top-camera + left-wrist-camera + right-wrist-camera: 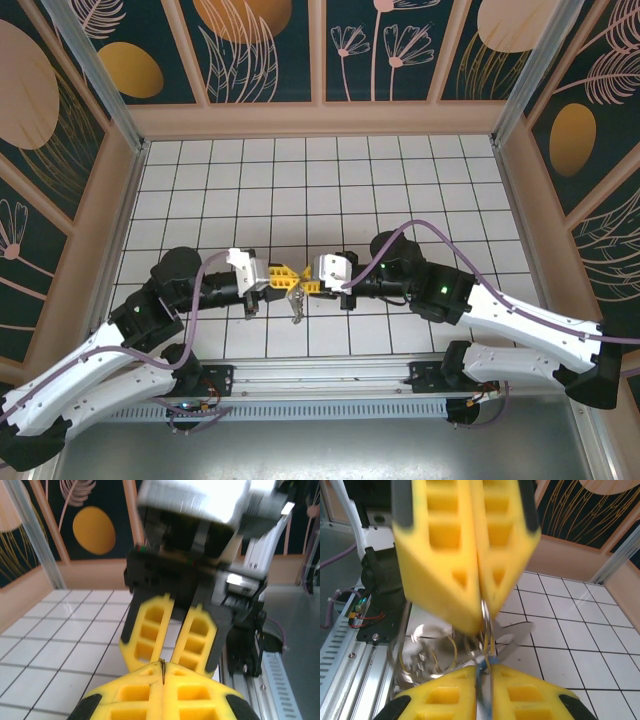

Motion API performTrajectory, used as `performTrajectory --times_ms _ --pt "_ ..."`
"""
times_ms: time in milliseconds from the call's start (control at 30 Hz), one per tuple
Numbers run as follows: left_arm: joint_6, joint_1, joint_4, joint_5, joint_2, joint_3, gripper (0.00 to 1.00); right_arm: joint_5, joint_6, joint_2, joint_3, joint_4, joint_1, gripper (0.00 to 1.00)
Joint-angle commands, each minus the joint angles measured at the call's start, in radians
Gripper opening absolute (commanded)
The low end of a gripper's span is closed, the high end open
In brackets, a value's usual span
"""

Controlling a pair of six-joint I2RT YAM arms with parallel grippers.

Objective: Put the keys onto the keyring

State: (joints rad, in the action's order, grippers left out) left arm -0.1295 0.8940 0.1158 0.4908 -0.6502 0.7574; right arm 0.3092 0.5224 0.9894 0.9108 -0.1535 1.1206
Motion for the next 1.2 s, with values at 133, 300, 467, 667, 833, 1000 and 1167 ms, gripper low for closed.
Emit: performTrajectory --times_ms 133,300,467,667,833,1000,1167 --pt "0.068 0.005 -0.154 0.054 0.022 -0.033 0.0 0.022 -0.002 -0.058 -0.039 0.063 0.0 0.13" --pt "0.071 0.005 -0.163 0.047 0.032 -0.041 0.0 0.006 -0.007 -0.067 -0.048 0.072 -0.001 0.14" --pt "0.08 0.005 -0.177 0.048 0.032 -0.052 0.0 0.022 -0.017 -0.104 -0.084 0.107 0.0 0.12" --pt "0.098 0.004 -0.226 0.076 0.028 -0.067 0.0 0.009 -0.018 -0.094 -0.083 0.097 -0.001 0.0" --pt "0.128 0.004 -0.298 0.138 0.012 -0.076 0.0 0.005 -0.018 -0.061 -0.066 0.085 0.0 0.0" --pt "0.139 0.005 -0.316 0.154 0.004 -0.079 0.0 -0.01 -0.02 -0.038 -0.057 0.08 -0.001 0.0" --pt "0.121 0.004 -0.28 0.124 0.017 -0.073 0.0 -0.048 -0.02 -0.064 -0.068 0.09 -0.001 0.12"
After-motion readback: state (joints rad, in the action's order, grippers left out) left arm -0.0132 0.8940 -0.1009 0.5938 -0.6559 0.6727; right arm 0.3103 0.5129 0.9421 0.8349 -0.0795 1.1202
